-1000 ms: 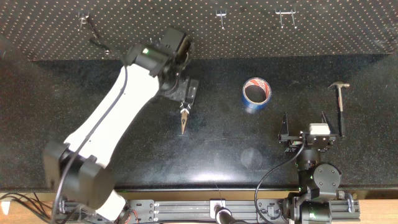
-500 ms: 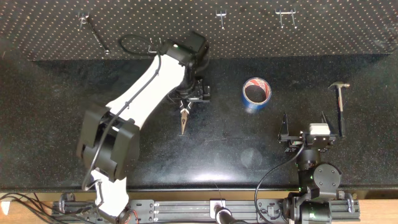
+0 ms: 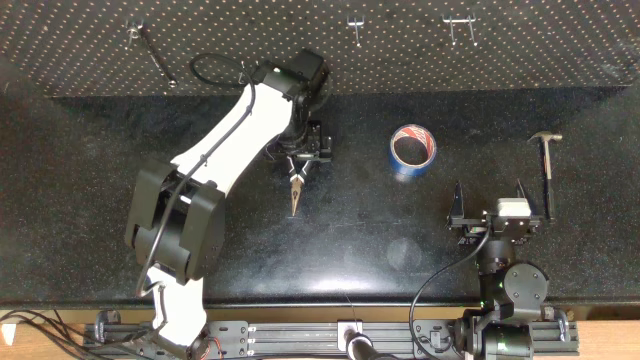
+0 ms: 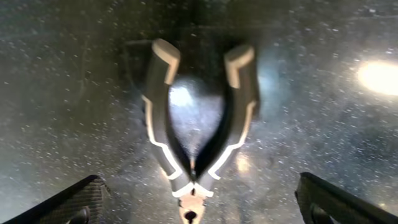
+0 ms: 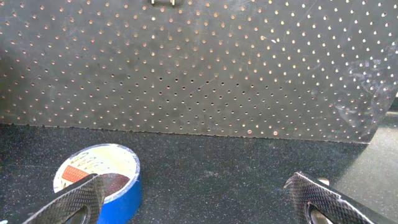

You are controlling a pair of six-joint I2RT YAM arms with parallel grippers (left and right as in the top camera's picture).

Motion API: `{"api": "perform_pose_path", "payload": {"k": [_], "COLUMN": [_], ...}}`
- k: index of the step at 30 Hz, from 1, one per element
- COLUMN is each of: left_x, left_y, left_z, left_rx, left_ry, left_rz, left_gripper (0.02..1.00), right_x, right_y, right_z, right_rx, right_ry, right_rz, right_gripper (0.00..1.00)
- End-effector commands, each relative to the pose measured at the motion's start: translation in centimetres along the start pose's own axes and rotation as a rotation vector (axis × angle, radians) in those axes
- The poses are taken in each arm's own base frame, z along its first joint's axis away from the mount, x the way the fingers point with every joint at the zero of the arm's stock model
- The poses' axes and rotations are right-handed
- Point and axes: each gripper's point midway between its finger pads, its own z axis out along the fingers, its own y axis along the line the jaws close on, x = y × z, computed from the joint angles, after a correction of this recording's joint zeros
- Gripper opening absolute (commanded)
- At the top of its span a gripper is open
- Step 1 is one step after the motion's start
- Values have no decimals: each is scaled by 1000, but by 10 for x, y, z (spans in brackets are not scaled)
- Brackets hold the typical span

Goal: Place Tools Onto Pegboard

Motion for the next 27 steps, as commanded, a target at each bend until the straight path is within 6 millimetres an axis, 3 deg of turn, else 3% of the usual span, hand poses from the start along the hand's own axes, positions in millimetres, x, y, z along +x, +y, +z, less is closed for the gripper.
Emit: {"api": "perform_pose_path", "payload": {"k": [1,9,27], "left_x": [-5,-3,-9], "left_y": [9,8,6], "left_z": [16,23,33], "left_rx": [-38,-73,-54], "left_ry": [28,33,31], "left_rz": [13,129,-7], "left_gripper": [996,996,996], "right_x": [1,1,1], "right_y": [-2,-2,-2], "right_z": [0,0,0], "right_rx": [10,10,11], "right_ry": [2,2,2], "right_rz": [-11,-11,-11], "right_gripper": [974,976,976]}}
